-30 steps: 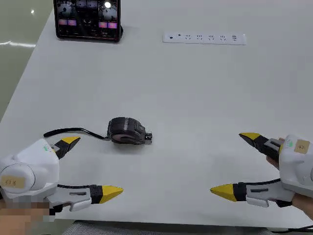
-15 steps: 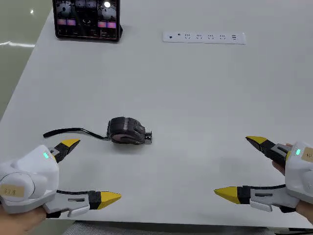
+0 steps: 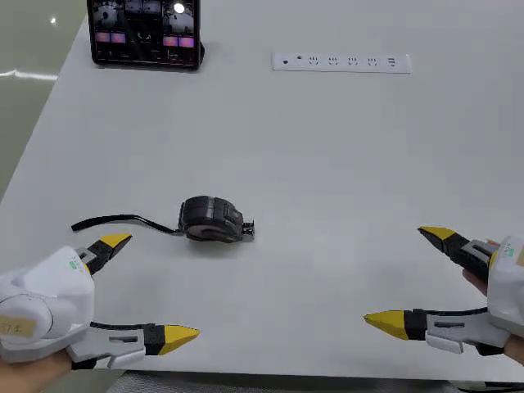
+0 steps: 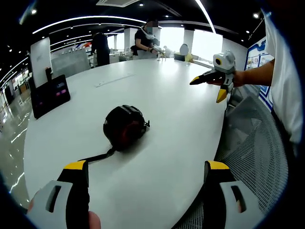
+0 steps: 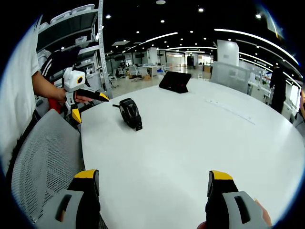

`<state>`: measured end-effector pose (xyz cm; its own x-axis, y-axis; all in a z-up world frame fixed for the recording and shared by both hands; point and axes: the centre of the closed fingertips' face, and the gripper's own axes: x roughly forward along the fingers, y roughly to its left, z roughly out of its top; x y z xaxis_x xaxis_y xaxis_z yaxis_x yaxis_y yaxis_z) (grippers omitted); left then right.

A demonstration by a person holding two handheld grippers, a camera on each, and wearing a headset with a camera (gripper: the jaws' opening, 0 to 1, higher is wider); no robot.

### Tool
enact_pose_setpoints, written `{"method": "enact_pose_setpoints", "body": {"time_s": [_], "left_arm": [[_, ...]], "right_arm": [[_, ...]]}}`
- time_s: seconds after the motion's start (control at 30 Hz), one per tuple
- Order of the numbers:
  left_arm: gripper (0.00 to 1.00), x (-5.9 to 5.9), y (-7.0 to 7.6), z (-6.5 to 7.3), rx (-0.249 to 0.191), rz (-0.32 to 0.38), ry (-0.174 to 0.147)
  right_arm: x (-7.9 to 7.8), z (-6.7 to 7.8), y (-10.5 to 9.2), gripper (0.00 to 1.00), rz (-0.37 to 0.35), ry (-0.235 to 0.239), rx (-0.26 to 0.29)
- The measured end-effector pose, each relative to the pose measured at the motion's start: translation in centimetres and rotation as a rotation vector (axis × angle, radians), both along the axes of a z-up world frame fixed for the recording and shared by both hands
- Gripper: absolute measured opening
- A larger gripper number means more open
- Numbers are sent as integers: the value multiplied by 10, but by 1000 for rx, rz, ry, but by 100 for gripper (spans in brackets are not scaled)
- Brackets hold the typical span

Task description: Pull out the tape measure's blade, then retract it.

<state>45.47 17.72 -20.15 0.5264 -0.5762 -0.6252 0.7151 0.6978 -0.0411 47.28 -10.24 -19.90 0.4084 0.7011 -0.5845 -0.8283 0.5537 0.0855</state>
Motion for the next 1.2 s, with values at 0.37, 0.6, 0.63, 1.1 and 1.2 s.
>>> {"method": "enact_pose_setpoints", "body": {"time_s": [0.37, 0.6, 0.63, 1.1, 1.2], "left_arm": [[99, -3, -3, 3, 4, -11, -1], [99, -3, -5, 6, 12, -23, -28], [99, -4, -7, 9, 2, -34, -40], [98, -6, -7, 9, -20, -18, -10], [98, -5, -7, 9, -34, -14, -3]], "right_arm": [[-4, -1, -5, 94, 3, 10, -14], [-7, -1, -7, 93, 10, 16, -24], [-7, -1, -7, 93, 9, 16, -25], [-9, -2, -9, 93, 6, 24, -27], [-10, -2, -10, 93, 6, 25, -28]]}}
